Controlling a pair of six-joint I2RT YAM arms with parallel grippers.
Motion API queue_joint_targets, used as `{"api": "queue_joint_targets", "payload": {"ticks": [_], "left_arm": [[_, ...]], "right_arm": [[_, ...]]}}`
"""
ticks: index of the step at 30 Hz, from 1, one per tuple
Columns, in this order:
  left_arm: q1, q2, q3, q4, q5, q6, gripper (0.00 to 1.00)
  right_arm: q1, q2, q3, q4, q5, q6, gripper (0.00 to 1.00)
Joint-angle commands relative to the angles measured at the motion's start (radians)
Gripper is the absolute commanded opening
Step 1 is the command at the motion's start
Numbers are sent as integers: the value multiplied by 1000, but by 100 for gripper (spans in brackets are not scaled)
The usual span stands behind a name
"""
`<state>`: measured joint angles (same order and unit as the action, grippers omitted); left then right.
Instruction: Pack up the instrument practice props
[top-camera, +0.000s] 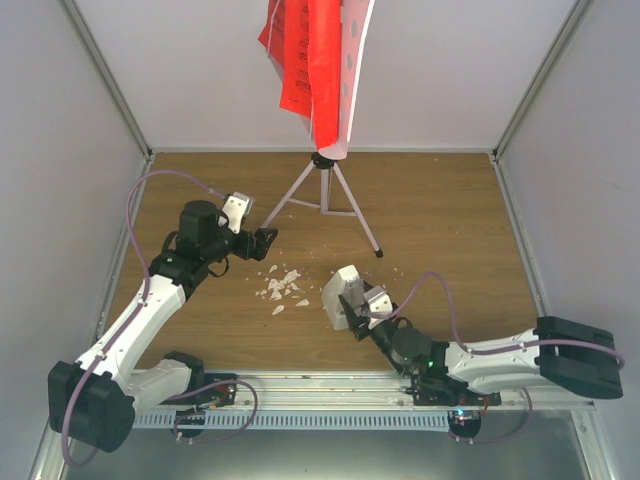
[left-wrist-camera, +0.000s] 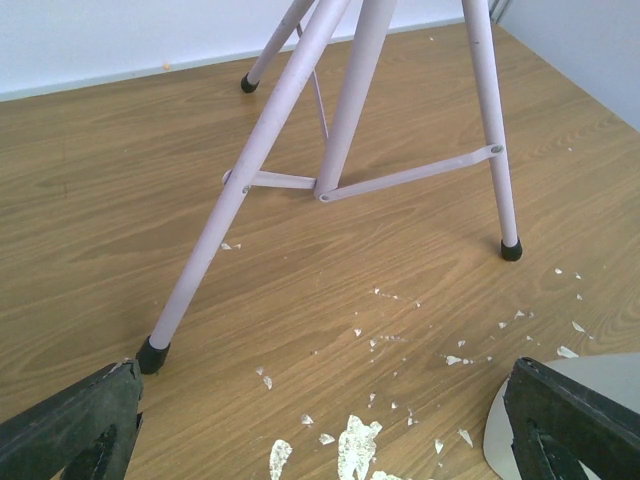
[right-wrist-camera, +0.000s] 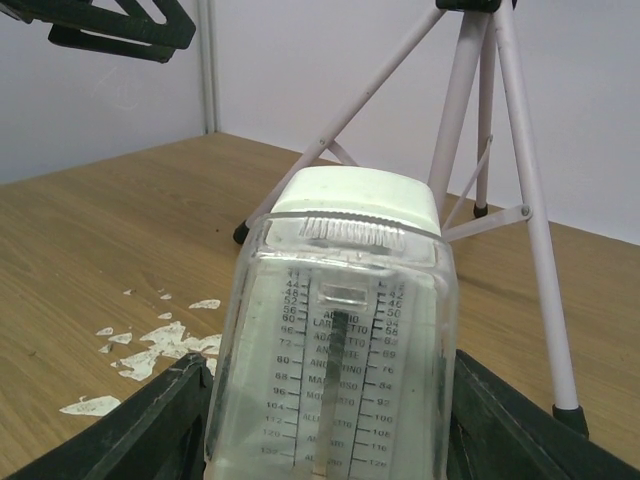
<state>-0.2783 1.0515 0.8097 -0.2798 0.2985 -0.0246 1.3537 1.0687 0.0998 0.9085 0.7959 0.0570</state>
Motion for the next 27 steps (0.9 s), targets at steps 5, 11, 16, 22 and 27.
{"api": "queue_joint_targets", "payload": {"ticks": [5,11,16,22,27], "left_arm": [[8,5,-2,43,11,16,99],[8,2,-3,42,11,15,99],[7,2,-2,42,13,16,99],[7,1,-2,42,13,15,99],[7,2,-3,41,12,15,99]], "right_arm": [[4,69,3,-56,-4,13,61],[4,91,14,-73,5,36,63],[4,93,25,-99,19,49,68],[2,57,41,-153,38,67,90],[2,-31,47,-259,46,104,100]]}}
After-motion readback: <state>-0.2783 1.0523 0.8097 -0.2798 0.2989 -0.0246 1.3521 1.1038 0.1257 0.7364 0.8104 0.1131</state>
